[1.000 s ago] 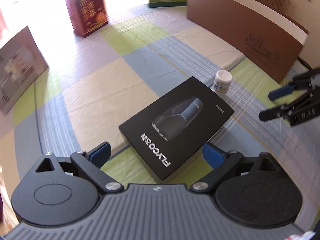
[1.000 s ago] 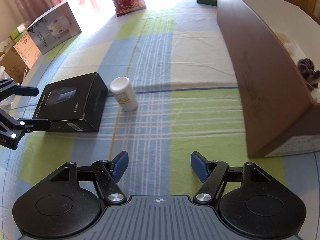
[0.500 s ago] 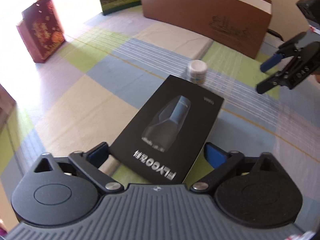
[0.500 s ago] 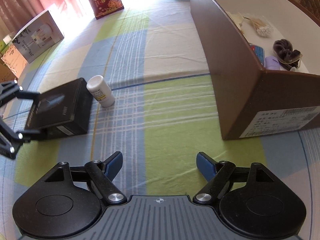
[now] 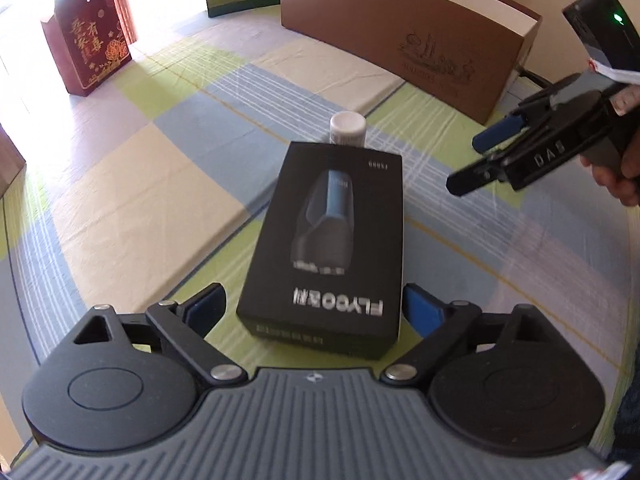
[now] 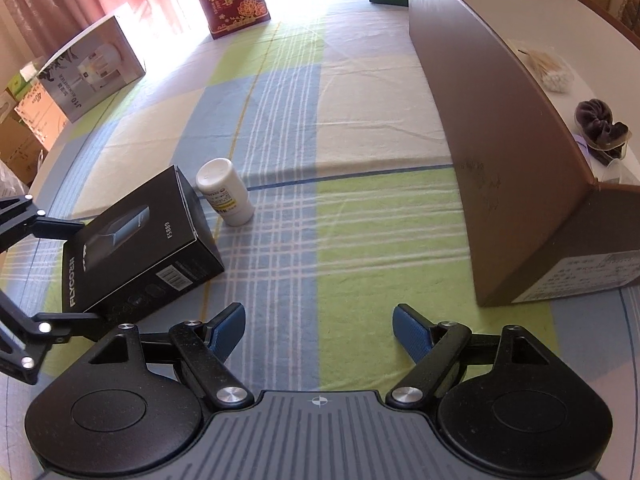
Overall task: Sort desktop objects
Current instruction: 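Grasp the black FLYCO box with left tool while right tool grasps white bottle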
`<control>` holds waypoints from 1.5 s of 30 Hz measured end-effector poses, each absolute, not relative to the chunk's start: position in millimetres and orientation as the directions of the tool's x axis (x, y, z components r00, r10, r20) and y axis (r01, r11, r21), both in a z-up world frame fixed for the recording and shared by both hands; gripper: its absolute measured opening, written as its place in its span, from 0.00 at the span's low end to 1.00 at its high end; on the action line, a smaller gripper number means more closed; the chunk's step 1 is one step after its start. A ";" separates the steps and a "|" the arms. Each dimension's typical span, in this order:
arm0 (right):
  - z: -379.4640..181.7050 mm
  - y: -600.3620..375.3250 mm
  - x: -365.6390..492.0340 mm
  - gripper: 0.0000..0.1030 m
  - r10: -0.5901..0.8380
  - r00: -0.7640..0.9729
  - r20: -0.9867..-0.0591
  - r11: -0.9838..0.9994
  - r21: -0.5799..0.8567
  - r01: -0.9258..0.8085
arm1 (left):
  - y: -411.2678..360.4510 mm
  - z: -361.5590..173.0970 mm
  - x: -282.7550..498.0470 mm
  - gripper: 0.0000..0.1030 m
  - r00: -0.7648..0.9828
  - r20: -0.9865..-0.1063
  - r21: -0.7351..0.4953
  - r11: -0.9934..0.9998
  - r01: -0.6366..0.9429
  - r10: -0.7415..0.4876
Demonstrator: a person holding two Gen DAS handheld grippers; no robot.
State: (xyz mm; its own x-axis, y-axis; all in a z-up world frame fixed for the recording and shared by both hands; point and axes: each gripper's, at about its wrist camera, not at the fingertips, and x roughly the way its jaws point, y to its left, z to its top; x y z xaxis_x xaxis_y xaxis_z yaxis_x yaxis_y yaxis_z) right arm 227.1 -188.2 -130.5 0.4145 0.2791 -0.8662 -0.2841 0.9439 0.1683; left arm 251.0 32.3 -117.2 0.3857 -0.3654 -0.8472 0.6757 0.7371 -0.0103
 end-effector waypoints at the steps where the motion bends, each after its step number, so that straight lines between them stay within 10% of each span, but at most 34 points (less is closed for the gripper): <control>1: -130.4 -188.6 227.2 0.76 0.278 0.414 -0.867 0.944 0.167 -0.284 | 28.4 -118.5 253.4 0.89 0.381 -0.850 -0.010 0.735 0.678 -0.363; 11: -129.6 -190.3 226.2 0.76 0.283 0.416 -0.864 0.942 0.168 -0.291 | 20.6 -121.4 234.9 0.75 0.426 -0.844 -0.003 0.797 0.604 -0.326; 23: -132.1 -168.7 229.3 0.78 0.326 0.401 -0.856 0.910 0.169 -0.379 | 85.7 -124.0 229.5 0.77 0.428 -0.897 -0.054 0.988 0.145 -0.111; 35: -126.6 -121.7 261.8 0.77 0.369 0.511 -0.777 0.853 0.065 -0.517 | 67.8 -130.6 271.9 0.78 0.407 -0.913 0.000 0.998 0.056 -0.023; 41: -135.8 -106.0 267.9 0.28 0.374 0.496 -0.783 0.820 0.030 -0.572 | 62.9 -131.1 275.7 0.76 0.403 -0.915 0.010 0.999 0.048 -0.010; 45: -135.5 -112.5 262.9 0.24 0.398 0.474 -0.785 0.811 0.061 -0.581 | 60.1 -128.9 273.5 0.75 0.399 -0.917 0.021 0.999 0.046 0.001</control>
